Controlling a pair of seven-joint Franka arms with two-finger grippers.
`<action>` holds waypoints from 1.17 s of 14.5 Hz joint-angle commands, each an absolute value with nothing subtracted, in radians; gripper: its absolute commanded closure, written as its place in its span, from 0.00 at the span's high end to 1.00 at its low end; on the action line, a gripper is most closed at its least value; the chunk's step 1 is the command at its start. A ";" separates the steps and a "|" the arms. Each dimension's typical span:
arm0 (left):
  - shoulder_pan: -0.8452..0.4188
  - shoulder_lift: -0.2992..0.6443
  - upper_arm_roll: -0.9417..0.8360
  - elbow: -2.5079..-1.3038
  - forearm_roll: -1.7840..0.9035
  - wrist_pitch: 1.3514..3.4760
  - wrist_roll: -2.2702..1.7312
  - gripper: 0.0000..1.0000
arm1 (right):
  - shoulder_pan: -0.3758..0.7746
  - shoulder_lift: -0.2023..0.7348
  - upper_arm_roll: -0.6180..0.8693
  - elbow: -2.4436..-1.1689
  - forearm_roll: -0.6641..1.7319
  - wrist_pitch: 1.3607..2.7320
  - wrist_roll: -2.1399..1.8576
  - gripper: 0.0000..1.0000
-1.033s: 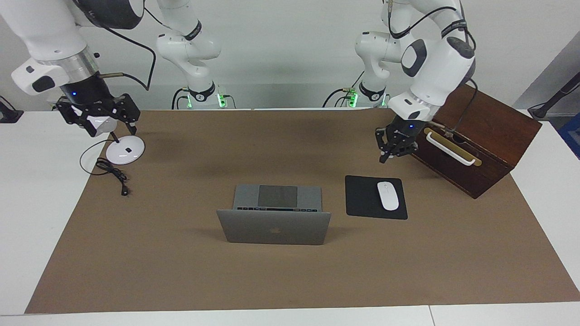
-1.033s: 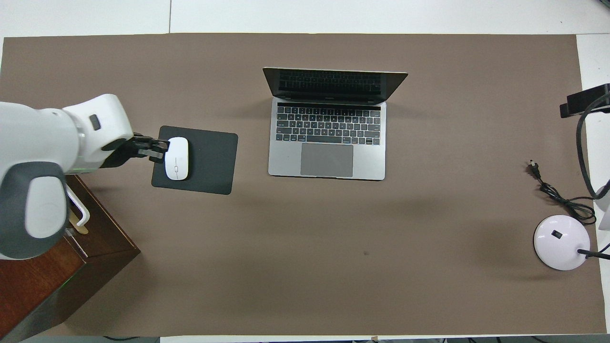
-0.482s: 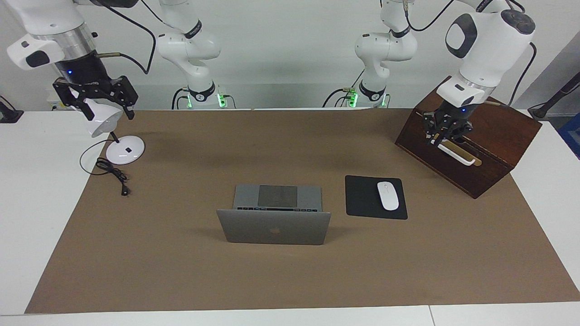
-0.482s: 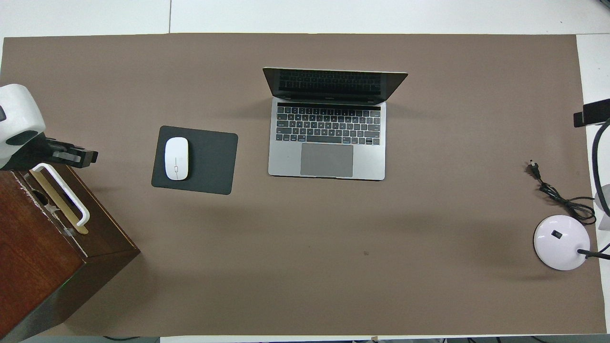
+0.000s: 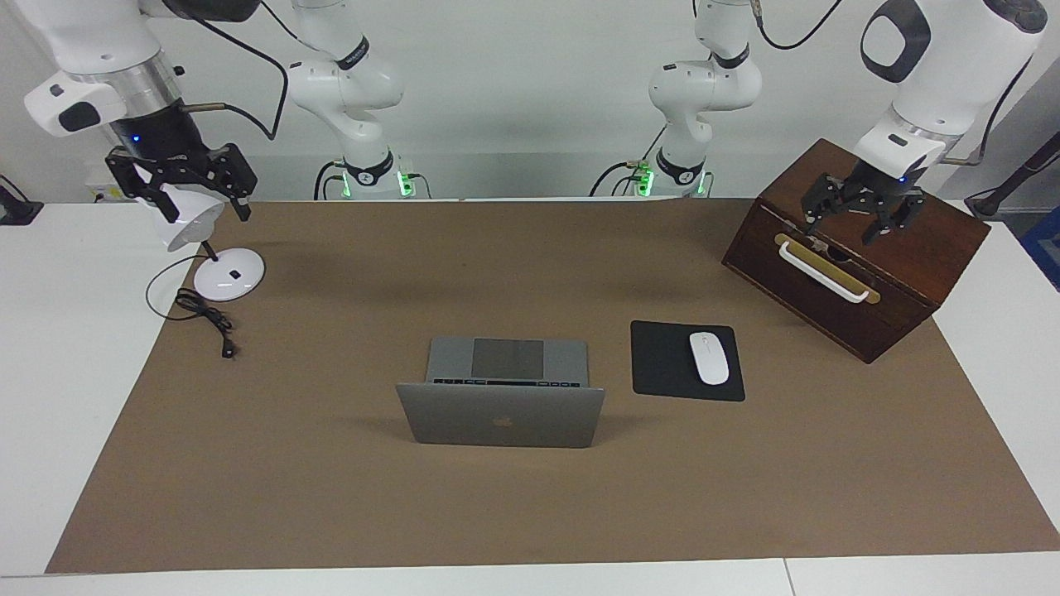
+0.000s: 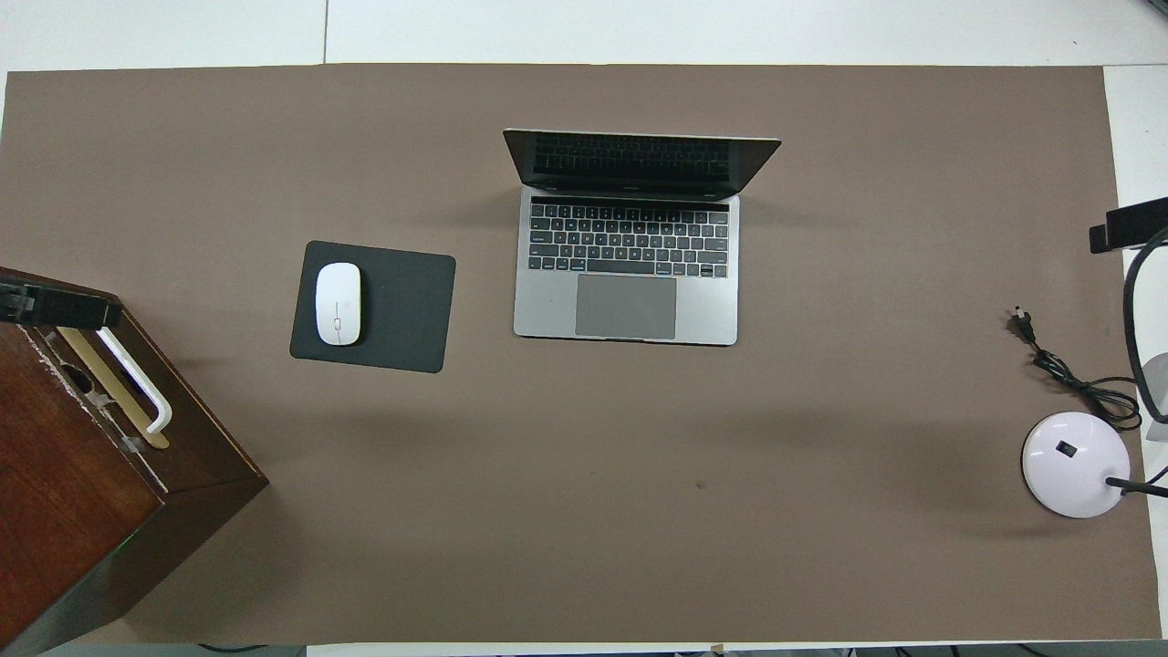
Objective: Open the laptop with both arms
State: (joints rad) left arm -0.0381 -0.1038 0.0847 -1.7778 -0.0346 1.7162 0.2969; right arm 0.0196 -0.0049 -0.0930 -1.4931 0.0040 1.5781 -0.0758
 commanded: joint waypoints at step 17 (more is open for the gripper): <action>-0.005 -0.106 0.055 -1.713 0.038 1.574 0.097 1.00 | 0.018 0.000 -0.097 -1.651 0.023 1.692 -0.060 1.00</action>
State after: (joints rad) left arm -0.0205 -0.1043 0.0710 -1.7228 0.0188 1.5950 0.1095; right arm 0.0196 0.0214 -0.0931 -1.6133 0.0040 1.6710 -0.0748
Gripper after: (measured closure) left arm 0.000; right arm 0.000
